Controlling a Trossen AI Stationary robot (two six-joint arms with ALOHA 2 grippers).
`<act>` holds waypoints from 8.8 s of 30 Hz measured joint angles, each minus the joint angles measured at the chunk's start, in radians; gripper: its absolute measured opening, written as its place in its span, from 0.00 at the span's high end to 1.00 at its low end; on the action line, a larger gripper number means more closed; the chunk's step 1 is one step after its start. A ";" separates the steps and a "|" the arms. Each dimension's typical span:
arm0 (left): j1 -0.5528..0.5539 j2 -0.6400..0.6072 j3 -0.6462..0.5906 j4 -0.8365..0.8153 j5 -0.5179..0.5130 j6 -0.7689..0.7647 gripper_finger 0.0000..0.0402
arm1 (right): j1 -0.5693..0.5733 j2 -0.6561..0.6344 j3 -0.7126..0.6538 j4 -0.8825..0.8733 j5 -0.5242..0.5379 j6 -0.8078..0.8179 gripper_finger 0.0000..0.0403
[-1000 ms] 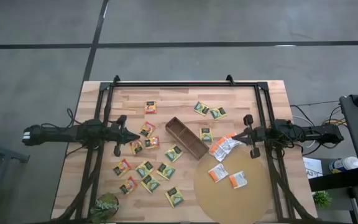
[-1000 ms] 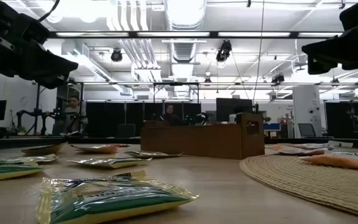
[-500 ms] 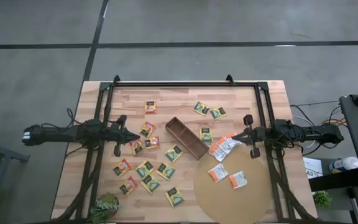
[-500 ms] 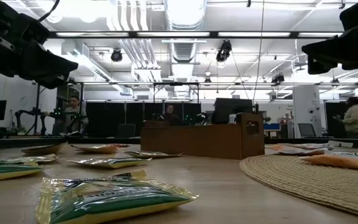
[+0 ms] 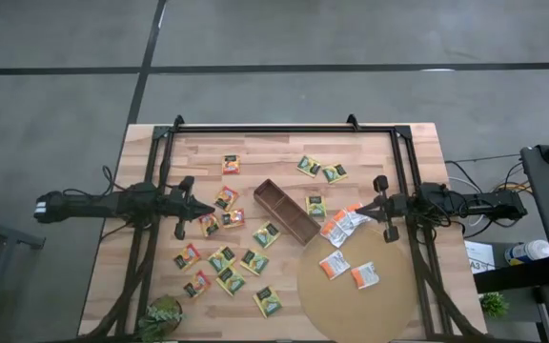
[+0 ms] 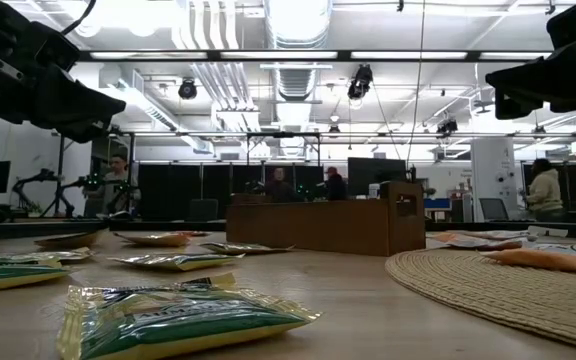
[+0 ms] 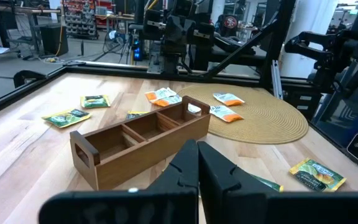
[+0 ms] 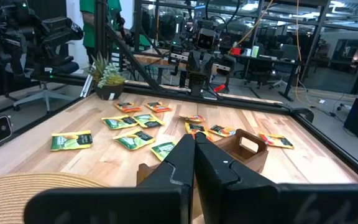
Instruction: Pick & Place Tea
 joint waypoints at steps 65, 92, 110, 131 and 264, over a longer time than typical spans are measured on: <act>0.000 0.000 0.000 0.000 0.000 0.000 1.00 | 0.000 0.474 0.474 0.201 0.131 0.659 0.98; 0.000 0.000 0.000 0.002 0.000 0.000 1.00 | 0.057 1.154 1.063 -0.248 0.079 0.439 0.98; 0.000 0.005 0.000 0.002 0.000 0.000 1.00 | 0.051 1.351 1.410 -0.717 0.480 0.287 0.98; 0.000 0.006 0.000 0.002 0.000 0.000 1.00 | -0.058 1.297 1.327 -1.118 0.427 0.226 0.98; 0.000 0.005 0.000 0.002 0.000 0.000 1.00 | 0.133 1.194 0.866 -1.056 -0.021 0.486 0.48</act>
